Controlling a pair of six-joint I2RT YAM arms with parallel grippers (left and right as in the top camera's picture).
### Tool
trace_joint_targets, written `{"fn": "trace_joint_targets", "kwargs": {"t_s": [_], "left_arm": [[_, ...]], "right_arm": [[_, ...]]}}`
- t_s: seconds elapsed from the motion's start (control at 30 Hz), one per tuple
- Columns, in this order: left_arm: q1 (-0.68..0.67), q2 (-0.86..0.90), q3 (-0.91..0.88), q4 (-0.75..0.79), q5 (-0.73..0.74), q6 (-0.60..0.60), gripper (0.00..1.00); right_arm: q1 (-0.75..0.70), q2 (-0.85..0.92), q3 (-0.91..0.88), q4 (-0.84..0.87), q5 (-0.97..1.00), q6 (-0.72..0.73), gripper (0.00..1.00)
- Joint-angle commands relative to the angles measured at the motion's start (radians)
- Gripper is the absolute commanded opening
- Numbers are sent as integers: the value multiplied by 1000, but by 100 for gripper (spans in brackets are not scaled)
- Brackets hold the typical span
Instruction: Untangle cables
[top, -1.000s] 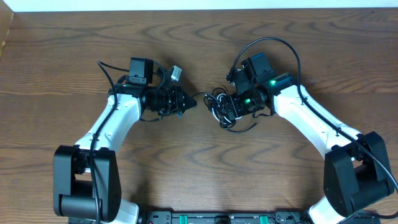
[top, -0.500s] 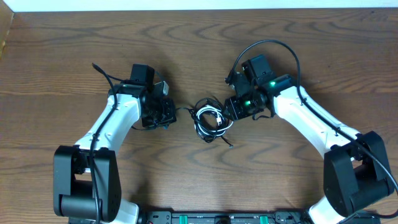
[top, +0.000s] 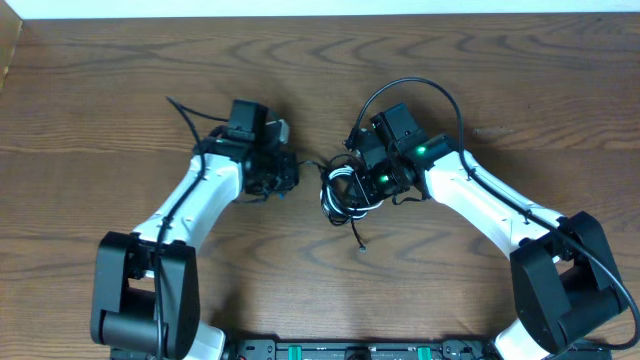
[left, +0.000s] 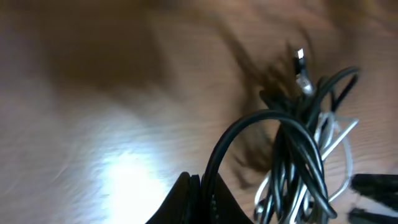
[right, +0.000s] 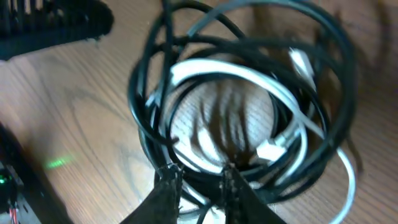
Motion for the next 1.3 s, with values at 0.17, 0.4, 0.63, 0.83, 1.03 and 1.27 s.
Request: {"fn": "trace_joint_targets", "kwargs": {"t_s": [0.17,0.4,0.63,0.83,1.03,1.27], "left_arm": [[-32,2,-8,130,-86,-73,9],[-32,2,-8,141,-94,-55,58],[-11,2,-8,137,-150,-75,62],[70,2,-8,104,-167,-159,62],[161,2,-8,61,-167,-203,62],[174,2,-8,42,-163,-203,62]], "right_arm": [[18,-4,-40,76,28,60,19],[26,-4,-90,151,27,85,19],[27,-16,-29,176,-14,118,25],[48,-16,-3,213,-8,119,27],[127,-14,-3,270,159,130,28],[217,31,-3,282,387,129,30]]}}
